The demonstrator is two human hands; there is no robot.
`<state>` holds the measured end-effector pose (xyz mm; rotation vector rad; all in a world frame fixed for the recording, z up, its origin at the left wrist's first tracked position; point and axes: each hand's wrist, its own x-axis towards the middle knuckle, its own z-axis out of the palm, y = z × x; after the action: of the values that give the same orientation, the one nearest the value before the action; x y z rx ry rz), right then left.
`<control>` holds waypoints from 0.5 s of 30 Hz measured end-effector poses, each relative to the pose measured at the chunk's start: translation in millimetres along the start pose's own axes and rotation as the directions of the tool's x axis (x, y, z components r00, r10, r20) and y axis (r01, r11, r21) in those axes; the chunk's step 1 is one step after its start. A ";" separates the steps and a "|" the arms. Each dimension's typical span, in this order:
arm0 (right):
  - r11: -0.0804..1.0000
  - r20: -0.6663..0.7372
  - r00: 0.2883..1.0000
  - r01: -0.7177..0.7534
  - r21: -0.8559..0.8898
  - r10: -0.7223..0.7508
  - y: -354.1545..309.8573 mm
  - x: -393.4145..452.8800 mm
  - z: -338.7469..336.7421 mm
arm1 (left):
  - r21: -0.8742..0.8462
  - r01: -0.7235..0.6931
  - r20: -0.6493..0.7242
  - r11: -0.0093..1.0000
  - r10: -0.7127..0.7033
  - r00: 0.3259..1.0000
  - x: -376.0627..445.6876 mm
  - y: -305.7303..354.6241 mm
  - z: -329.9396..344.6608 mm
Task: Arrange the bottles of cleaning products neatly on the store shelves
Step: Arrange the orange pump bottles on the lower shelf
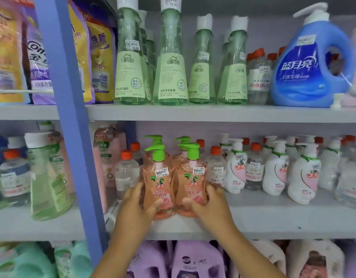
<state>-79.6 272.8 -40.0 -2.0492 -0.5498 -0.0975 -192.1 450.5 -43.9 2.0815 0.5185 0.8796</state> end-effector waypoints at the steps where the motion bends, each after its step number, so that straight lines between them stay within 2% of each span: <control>1: 1.000 -0.009 1.000 0.012 -0.003 -0.012 -0.2 1.4 1.6 | 0.032 -0.003 -0.027 0.999 0.004 1.000 -0.5 -0.2 2.1; 8: 0.996 -0.045 0.997 0.067 0.055 -0.064 4.5 7.3 13.7 | 0.061 -0.032 -0.085 0.998 0.037 0.996 4.3 -4.3 6.9; 15: 0.992 -0.055 0.992 0.113 0.053 -0.110 -0.3 7.6 14.4 | 0.033 0.002 -0.062 0.999 0.001 0.998 9.0 -5.7 10.4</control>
<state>-75.1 287.6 -45.0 -1.9554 -0.6277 -0.1992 -178.7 454.1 -49.4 2.0893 0.5700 0.9435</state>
